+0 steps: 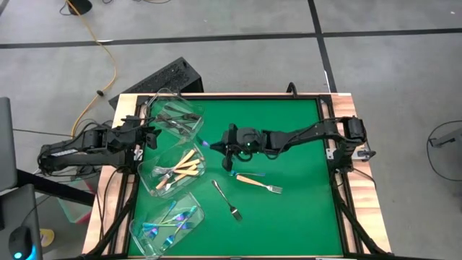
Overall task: Sort silverware by color (type)
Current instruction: Put the blue fork into the bottom transparent bin
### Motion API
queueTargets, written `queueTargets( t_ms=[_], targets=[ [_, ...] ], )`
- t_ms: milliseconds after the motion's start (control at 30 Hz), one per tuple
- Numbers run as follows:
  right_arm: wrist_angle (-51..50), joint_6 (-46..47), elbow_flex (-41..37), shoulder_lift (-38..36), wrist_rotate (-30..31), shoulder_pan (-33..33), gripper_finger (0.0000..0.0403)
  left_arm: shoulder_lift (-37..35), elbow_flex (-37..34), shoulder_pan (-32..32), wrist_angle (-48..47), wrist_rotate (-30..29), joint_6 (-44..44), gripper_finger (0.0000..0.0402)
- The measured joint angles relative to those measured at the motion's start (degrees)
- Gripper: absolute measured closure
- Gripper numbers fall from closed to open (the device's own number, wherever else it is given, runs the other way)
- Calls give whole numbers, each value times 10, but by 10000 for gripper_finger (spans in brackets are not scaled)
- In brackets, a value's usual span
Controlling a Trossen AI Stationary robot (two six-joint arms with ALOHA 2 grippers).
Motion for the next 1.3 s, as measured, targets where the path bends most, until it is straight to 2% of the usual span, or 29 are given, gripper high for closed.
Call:
queueTargets(
  t_ms=[333,633,733,900,1300],
  targets=[
    [53,-63,0,0,-11,40,394,0,0,0,0,0,0,230],
    [107,-56,1,0,-12,77,394,0,0,0,0,0,0,230],
    [107,-56,17,2,7,90,394,0,0,0,0,0,0,230],
    [94,-58,102,45,16,113,394,0,0,0,0,0,0,230],
    [-22,-56,407,226,16,182,391,0,0,0,0,0,0,230]
  ],
)
